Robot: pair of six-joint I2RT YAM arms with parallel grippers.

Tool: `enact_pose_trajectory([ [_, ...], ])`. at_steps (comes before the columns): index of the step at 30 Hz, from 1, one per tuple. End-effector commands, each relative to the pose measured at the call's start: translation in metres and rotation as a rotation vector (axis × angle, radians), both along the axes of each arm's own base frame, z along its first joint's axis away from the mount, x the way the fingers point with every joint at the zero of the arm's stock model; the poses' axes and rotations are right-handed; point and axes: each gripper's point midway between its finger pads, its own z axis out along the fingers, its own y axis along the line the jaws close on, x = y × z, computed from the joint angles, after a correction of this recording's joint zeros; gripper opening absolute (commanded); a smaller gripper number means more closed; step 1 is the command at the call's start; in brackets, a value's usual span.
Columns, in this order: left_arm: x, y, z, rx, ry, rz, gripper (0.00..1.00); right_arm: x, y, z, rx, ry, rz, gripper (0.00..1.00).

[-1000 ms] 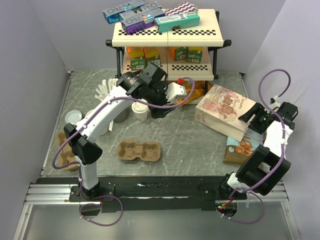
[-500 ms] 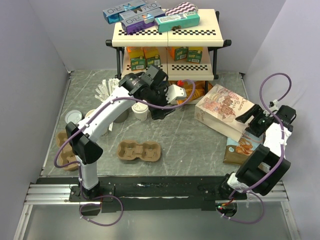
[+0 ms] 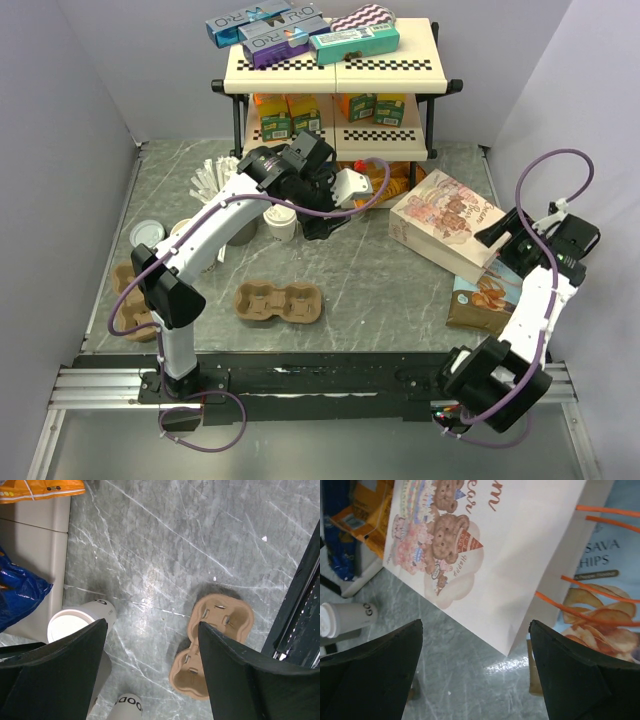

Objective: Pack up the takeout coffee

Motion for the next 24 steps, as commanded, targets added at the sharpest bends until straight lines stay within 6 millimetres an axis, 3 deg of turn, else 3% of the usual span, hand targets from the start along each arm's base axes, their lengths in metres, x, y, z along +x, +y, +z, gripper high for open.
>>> enact_pose_trajectory([
  [1,-0.002,-0.003,0.029,-0.071,-0.039,0.009,0.79,-0.022,-0.011,-0.012,-0.056,0.105,-0.098,0.93],
  [7,-0.003,-0.005,0.028,-0.078,-0.031,0.006,0.79,-0.037,-0.029,-0.031,-0.051,0.229,-0.202,0.88],
  [17,-0.007,-0.003,0.028,-0.091,-0.025,0.017,0.8,-0.001,-0.061,-0.01,-0.105,0.081,-0.218,0.76],
  [20,-0.008,-0.003,0.026,-0.091,-0.02,0.023,0.79,0.011,-0.063,0.001,-0.131,-0.001,-0.194,0.61],
  [23,-0.008,-0.001,0.026,-0.089,-0.023,0.028,0.8,0.016,-0.063,0.006,-0.152,-0.04,-0.163,0.41],
  [24,-0.007,-0.001,0.025,-0.087,-0.026,0.029,0.8,0.018,-0.063,0.012,-0.167,-0.053,-0.144,0.3],
])
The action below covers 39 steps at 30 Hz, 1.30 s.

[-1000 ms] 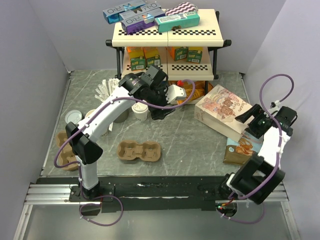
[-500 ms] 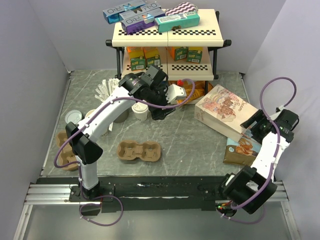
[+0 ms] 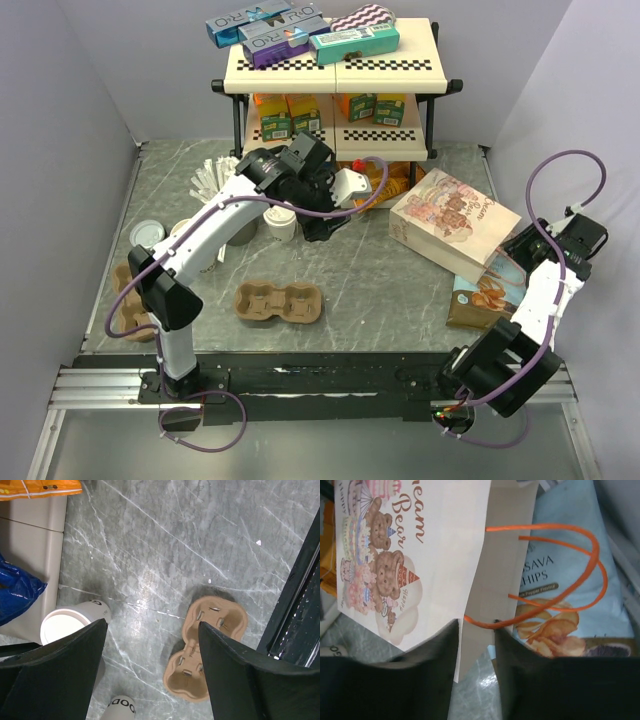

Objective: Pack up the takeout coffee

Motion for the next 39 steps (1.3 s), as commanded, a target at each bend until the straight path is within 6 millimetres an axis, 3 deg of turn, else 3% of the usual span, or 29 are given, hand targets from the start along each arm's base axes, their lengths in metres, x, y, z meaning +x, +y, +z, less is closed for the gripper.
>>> enact_pose_trajectory([
  [1,-0.003,0.0,0.026,-0.066,-0.046,0.013,0.8,0.018,-0.008,0.035,-0.099,-0.133,0.061,0.24],
  [3,-0.004,0.001,0.025,-0.064,-0.049,0.013,0.8,0.017,-0.007,0.047,-0.147,-0.159,0.083,0.12],
  [6,-0.005,0.003,0.027,-0.068,-0.057,0.005,0.8,0.014,0.004,0.085,-0.261,-0.246,0.156,0.0],
  [10,-0.007,0.003,0.026,-0.067,-0.05,-0.002,0.8,0.005,0.039,0.143,-0.432,-0.381,0.319,0.0],
  [14,-0.006,0.002,0.023,-0.085,-0.042,0.008,0.8,-0.002,0.073,0.177,-0.499,-0.459,0.492,0.0],
  [16,-0.007,0.001,0.024,-0.105,-0.037,0.019,0.8,-0.006,0.088,0.181,-0.501,-0.468,0.575,0.0],
  [17,-0.008,0.002,0.016,-0.1,-0.025,0.024,0.8,-0.008,0.101,0.192,-0.542,-0.5,0.65,0.0],
  [19,-0.01,0.0,0.013,-0.11,-0.008,0.032,0.8,-0.013,0.116,0.192,-0.546,-0.485,0.731,0.0],
  [20,-0.011,0.001,0.008,-0.107,0.006,0.035,0.8,-0.016,0.123,0.204,-0.619,-0.502,0.788,0.0],
  [23,-0.011,0.0,0.002,-0.119,0.035,0.048,0.8,-0.025,0.152,0.203,-0.661,-0.501,0.96,0.0],
  [24,-0.011,0.0,0.002,-0.129,0.044,0.057,0.8,-0.027,0.168,0.197,-0.659,-0.497,1.034,0.0],
  [27,-0.009,0.007,-0.006,-0.138,0.086,0.081,0.8,-0.031,0.188,0.182,-0.699,-0.471,1.149,0.0],
  [32,-0.001,0.031,-0.018,-0.16,0.137,0.153,0.79,-0.025,0.212,0.165,-0.718,-0.451,1.256,0.01],
  [39,0.004,0.053,-0.011,-0.169,0.114,0.205,0.8,-0.019,0.249,0.157,-0.701,-0.468,1.391,0.05],
])
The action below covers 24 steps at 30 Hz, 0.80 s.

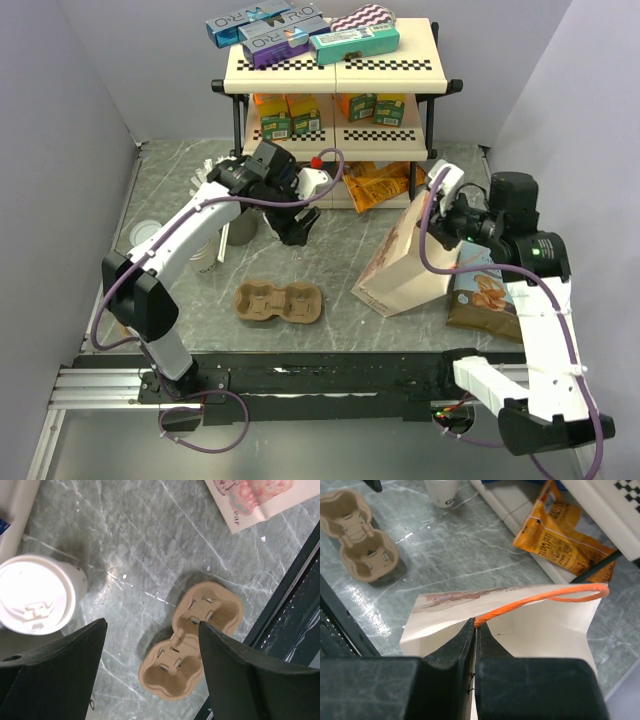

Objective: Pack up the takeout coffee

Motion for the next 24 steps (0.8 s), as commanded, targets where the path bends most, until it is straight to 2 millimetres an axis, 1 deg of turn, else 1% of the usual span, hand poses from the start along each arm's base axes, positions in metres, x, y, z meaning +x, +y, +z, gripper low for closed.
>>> enact_pose_trajectory([
  [1,-0.003,0.001,0.034,-0.087,-0.062,0.008,0.8,0.009,0.01,0.001,-0.039,-0.031,0.036,0.12],
  [3,-0.002,0.003,0.035,-0.088,-0.064,0.016,0.81,0.009,0.016,-0.001,-0.041,-0.013,0.055,0.26],
  [4,-0.002,0.003,0.035,-0.088,-0.063,0.017,0.81,0.01,0.017,0.0,-0.029,-0.002,0.043,0.4],
  [5,-0.002,0.004,0.034,-0.088,-0.063,0.019,0.81,0.012,0.015,0.002,-0.027,0.0,0.016,0.46],
  [6,-0.002,0.003,0.034,-0.092,-0.06,0.018,0.82,0.015,0.013,0.005,-0.017,0.001,-0.01,0.5],
  [7,-0.001,0.002,0.036,-0.095,-0.062,0.015,0.82,0.015,0.012,0.015,0.006,0.001,-0.045,0.54],
  [9,0.0,0.0,0.036,-0.099,-0.052,0.013,0.82,0.017,0.003,0.026,0.009,-0.01,-0.114,0.56],
  [10,0.0,-0.003,0.04,-0.112,-0.057,0.009,0.82,0.017,0.001,0.041,0.036,-0.037,-0.15,0.56],
  [11,0.001,-0.004,0.039,-0.113,-0.053,0.006,0.82,0.012,-0.003,0.055,0.051,-0.084,-0.176,0.57],
  [12,0.001,-0.005,0.04,-0.116,-0.052,0.005,0.82,0.011,-0.008,0.063,0.059,-0.113,-0.208,0.59],
  [13,0.002,-0.006,0.042,-0.122,-0.054,0.002,0.82,0.009,-0.01,0.076,0.089,-0.151,-0.237,0.6],
  [14,0.003,-0.007,0.041,-0.122,-0.048,0.001,0.82,0.004,-0.014,0.085,0.107,-0.177,-0.262,0.6],
  [15,0.003,-0.008,0.042,-0.126,-0.05,0.0,0.82,0.003,-0.018,0.089,0.129,-0.176,-0.304,0.61],
  [16,0.005,-0.009,0.044,-0.129,-0.055,0.001,0.82,0.0,-0.019,0.09,0.135,-0.174,-0.309,0.61],
  [17,0.006,-0.01,0.044,-0.13,-0.053,0.007,0.82,-0.004,-0.02,0.089,0.139,-0.171,-0.314,0.62],
  [20,0.013,-0.011,0.047,-0.136,-0.068,0.037,0.83,-0.014,-0.023,0.071,0.142,-0.102,-0.342,0.67],
  [21,0.015,-0.012,0.046,-0.136,-0.066,0.043,0.83,-0.016,-0.024,0.057,0.145,-0.049,-0.365,0.68],
  [22,0.018,-0.013,0.046,-0.139,-0.068,0.058,0.84,-0.024,-0.026,0.042,0.137,0.016,-0.386,0.69],
  [23,0.019,-0.013,0.046,-0.141,-0.069,0.066,0.84,-0.026,-0.026,0.034,0.14,0.049,-0.402,0.72],
  [24,0.021,-0.014,0.044,-0.141,-0.065,0.079,0.84,-0.029,-0.026,0.018,0.149,0.102,-0.418,0.75],
])
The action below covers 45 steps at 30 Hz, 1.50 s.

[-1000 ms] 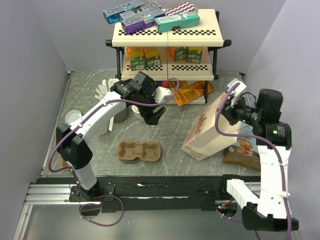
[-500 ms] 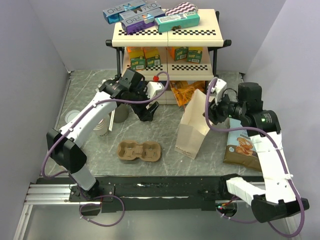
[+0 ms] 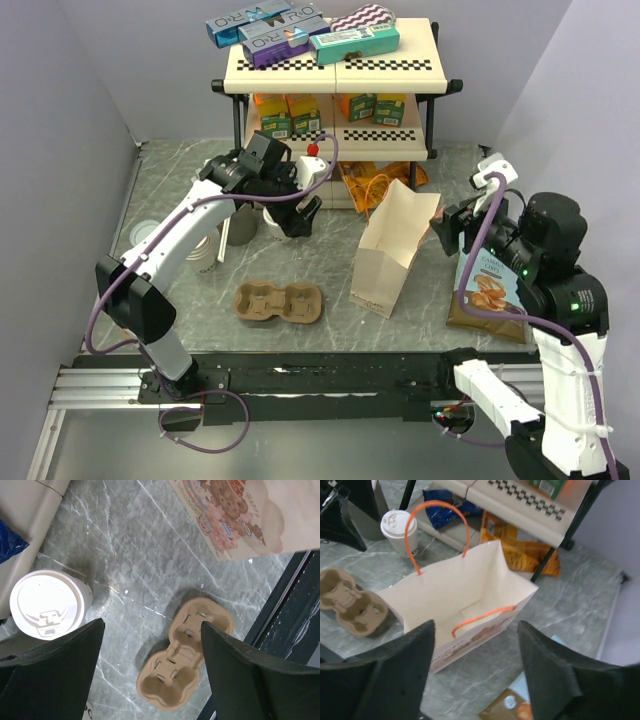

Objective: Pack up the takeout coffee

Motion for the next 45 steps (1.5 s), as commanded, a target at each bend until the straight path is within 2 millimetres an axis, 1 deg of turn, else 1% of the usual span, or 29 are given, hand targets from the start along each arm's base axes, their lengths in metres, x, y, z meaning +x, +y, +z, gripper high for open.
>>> enact_pose_trajectory([
  [1,0.018,-0.011,0.012,-0.06,-0.021,0.072,0.84,-0.012,-0.002,-0.056,0.073,0.233,-0.082,0.78],
  [2,0.021,-0.011,0.009,-0.057,-0.017,0.092,0.84,-0.013,0.001,-0.06,0.085,0.253,-0.073,0.81],
  [4,0.024,-0.013,0.002,-0.061,0.013,0.123,0.83,-0.012,0.013,-0.066,0.133,0.309,-0.037,0.84],
  [6,0.025,-0.021,0.001,-0.074,0.025,0.121,0.82,-0.007,0.017,-0.067,0.168,0.336,-0.042,0.86],
  [7,0.026,-0.025,-0.005,-0.068,0.044,0.123,0.81,-0.001,0.017,-0.072,0.171,0.361,-0.06,0.87],
  [8,0.027,-0.028,-0.007,-0.065,0.049,0.122,0.81,0.004,0.012,-0.075,0.174,0.378,-0.106,0.9],
  [10,0.026,-0.035,-0.013,-0.066,0.067,0.108,0.81,0.015,0.005,-0.083,0.165,0.419,-0.169,0.91],
  [11,0.026,-0.038,-0.014,-0.07,0.07,0.103,0.8,0.018,0.002,-0.085,0.195,0.439,-0.212,0.92],
  [13,0.025,-0.041,-0.019,-0.07,0.082,0.1,0.8,0.023,0.003,-0.084,0.21,0.457,-0.221,0.92],
  [15,0.029,-0.043,-0.023,-0.077,0.074,0.108,0.81,0.024,0.007,-0.086,0.234,0.481,-0.218,0.91],
  [17,0.029,-0.046,-0.025,-0.078,0.08,0.107,0.81,0.027,0.008,-0.091,0.247,0.515,-0.235,0.9],
  [20,0.029,-0.05,-0.025,-0.076,0.081,0.099,0.81,0.033,0.005,-0.099,0.242,0.551,-0.277,0.87],
  [22,0.026,-0.052,-0.025,-0.079,0.083,0.088,0.81,0.036,0.008,-0.102,0.247,0.572,-0.27,0.86],
  [24,0.022,-0.052,-0.024,-0.077,0.084,0.078,0.8,0.039,0.01,-0.103,0.245,0.579,-0.271,0.83],
  [26,0.019,-0.049,-0.027,-0.069,0.086,0.079,0.8,0.043,0.01,-0.103,0.234,0.571,-0.272,0.77],
  [27,0.018,-0.047,-0.024,-0.069,0.075,0.077,0.81,0.045,0.009,-0.104,0.226,0.574,-0.276,0.74],
  [28,0.018,-0.045,-0.023,-0.063,0.068,0.081,0.81,0.045,0.008,-0.105,0.216,0.569,-0.281,0.67],
  [29,0.017,-0.043,-0.025,-0.056,0.065,0.078,0.81,0.045,0.006,-0.105,0.212,0.568,-0.286,0.64],
  [30,0.017,-0.041,-0.02,-0.06,0.051,0.08,0.81,0.045,0.006,-0.104,0.21,0.566,-0.287,0.61],
  [31,0.016,-0.04,-0.02,-0.057,0.051,0.082,0.81,0.045,0.006,-0.104,0.206,0.563,-0.285,0.59],
  [33,0.016,-0.037,-0.017,-0.054,0.032,0.084,0.81,0.048,0.006,-0.101,0.201,0.542,-0.272,0.57],
  [35,0.02,-0.033,-0.014,-0.051,0.012,0.096,0.81,0.053,0.011,-0.096,0.171,0.503,-0.208,0.52],
  [37,0.024,-0.028,-0.014,-0.051,0.005,0.111,0.81,0.055,0.006,-0.102,0.134,0.51,-0.218,0.51],
  [38,0.025,-0.027,-0.014,-0.054,0.007,0.117,0.81,0.053,0.005,-0.113,0.099,0.558,-0.209,0.51],
  [40,0.03,-0.024,-0.01,-0.06,0.002,0.131,0.81,0.049,0.004,-0.124,0.068,0.597,-0.191,0.5],
  [41,0.031,-0.022,-0.008,-0.063,-0.002,0.134,0.81,0.047,0.004,-0.122,0.063,0.577,-0.184,0.5],
  [42,0.032,-0.021,-0.007,-0.062,-0.007,0.137,0.81,0.05,0.003,-0.12,0.048,0.547,-0.17,0.47],
  [44,0.033,-0.018,-0.004,-0.06,-0.017,0.14,0.81,0.047,0.003,-0.12,0.03,0.536,-0.147,0.42],
  [45,0.032,-0.017,-0.004,-0.06,-0.018,0.139,0.81,0.046,0.003,-0.121,0.013,0.544,-0.133,0.37],
])
